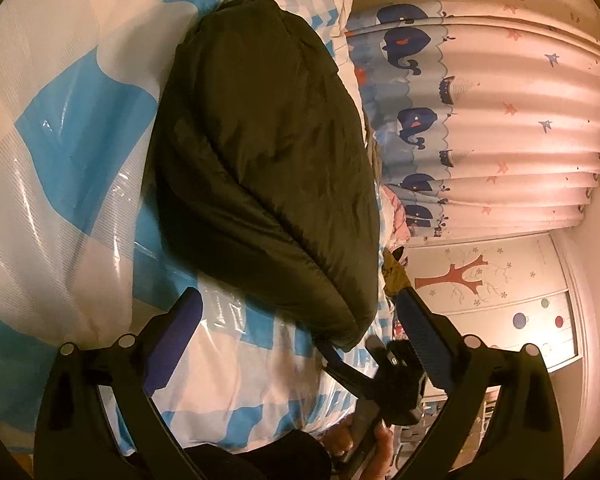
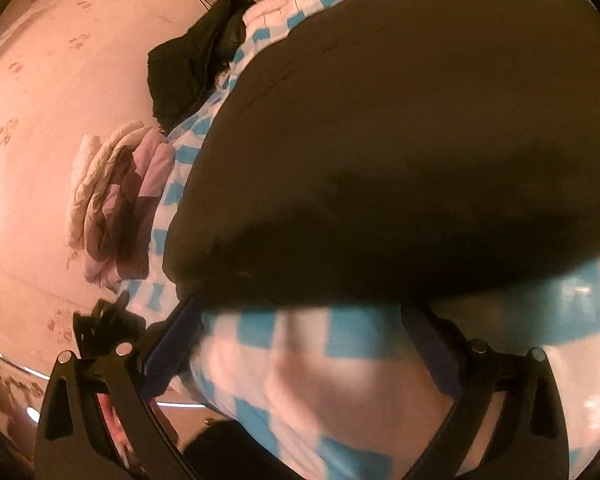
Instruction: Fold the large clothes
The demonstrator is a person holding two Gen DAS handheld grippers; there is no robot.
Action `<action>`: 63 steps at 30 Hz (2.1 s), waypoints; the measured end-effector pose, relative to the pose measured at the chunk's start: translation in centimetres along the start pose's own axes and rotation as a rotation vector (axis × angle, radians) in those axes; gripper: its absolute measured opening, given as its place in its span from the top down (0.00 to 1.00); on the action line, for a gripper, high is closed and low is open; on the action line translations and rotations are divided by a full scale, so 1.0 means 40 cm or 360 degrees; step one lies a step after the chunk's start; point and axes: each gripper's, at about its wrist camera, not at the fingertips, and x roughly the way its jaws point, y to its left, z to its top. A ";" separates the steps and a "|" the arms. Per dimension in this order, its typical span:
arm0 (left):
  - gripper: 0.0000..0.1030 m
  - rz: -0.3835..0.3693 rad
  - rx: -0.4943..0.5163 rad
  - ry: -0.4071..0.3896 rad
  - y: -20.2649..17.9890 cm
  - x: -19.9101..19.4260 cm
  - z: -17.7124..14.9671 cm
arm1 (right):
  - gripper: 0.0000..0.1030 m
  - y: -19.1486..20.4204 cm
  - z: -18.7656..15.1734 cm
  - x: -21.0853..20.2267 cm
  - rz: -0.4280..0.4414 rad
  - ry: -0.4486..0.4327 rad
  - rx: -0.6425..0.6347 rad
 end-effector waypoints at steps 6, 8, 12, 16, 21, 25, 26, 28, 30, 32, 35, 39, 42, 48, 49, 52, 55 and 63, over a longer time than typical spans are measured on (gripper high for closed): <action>0.09 -0.0011 0.0009 0.0013 0.001 0.000 0.003 | 0.06 0.007 0.017 0.006 0.0375 -0.0108 0.0211; 0.09 -0.0002 0.0005 0.0016 0.001 0.008 0.004 | 0.06 0.004 0.026 -0.014 0.0458 -0.0152 0.0260; 0.09 -0.0004 0.0049 0.0021 -0.019 0.020 -0.005 | 0.06 -0.003 0.037 -0.021 0.0522 -0.0156 0.0322; 0.09 -0.0010 0.0053 0.0064 -0.025 0.063 -0.002 | 0.06 -0.002 0.040 -0.025 0.0580 -0.0187 0.0354; 0.09 0.0036 0.0032 -0.0066 -0.029 0.109 0.034 | 0.06 -0.006 0.049 -0.025 0.0622 -0.0178 0.0361; 0.09 0.0153 0.0096 -0.0229 -0.045 0.120 0.102 | 0.06 -0.009 0.038 -0.034 0.0498 -0.0115 0.0284; 0.09 0.0166 0.0090 -0.0241 -0.043 0.118 0.112 | 0.06 -0.018 0.030 -0.049 0.0397 -0.0105 0.0247; 0.09 0.0178 0.0111 -0.0276 -0.041 0.101 0.130 | 0.06 -0.057 0.013 -0.086 0.0273 -0.0124 0.0249; 0.09 0.0198 0.0134 -0.0288 -0.032 0.088 0.141 | 0.06 -0.137 0.004 -0.142 0.0160 -0.0163 0.0330; 0.09 0.0197 0.0116 -0.0283 -0.014 0.083 0.153 | 0.07 -0.215 0.009 -0.191 0.0184 -0.0228 0.0428; 0.09 0.0202 0.0103 -0.0276 -0.020 0.083 0.163 | 0.07 -0.269 0.052 -0.257 0.0200 -0.0333 0.0492; 0.09 0.0203 0.0095 -0.0262 -0.023 0.087 0.171 | 0.07 -0.322 0.102 -0.321 0.0198 -0.0512 0.0572; 0.09 0.0197 0.0094 -0.0240 -0.017 0.088 0.175 | 0.07 -0.352 0.105 -0.341 0.0144 -0.0597 0.0627; 0.09 0.0246 0.0061 -0.0202 -0.009 0.110 0.184 | 0.07 -0.373 0.118 -0.312 0.0032 -0.0544 0.0574; 0.09 0.0264 0.0050 -0.0198 -0.010 0.115 0.187 | 0.07 -0.380 0.129 -0.307 0.0048 -0.0558 0.0605; 0.09 0.0279 0.0029 -0.0185 -0.011 0.124 0.193 | 0.05 -0.396 0.149 -0.291 0.0049 -0.0542 0.0697; 0.12 0.0322 0.0021 -0.0162 -0.010 0.135 0.198 | 0.07 -0.411 0.159 -0.292 0.0200 -0.0561 0.0714; 0.85 0.0480 0.0232 -0.0067 -0.066 0.144 0.186 | 0.77 -0.360 0.156 -0.322 0.0192 -0.0558 0.0499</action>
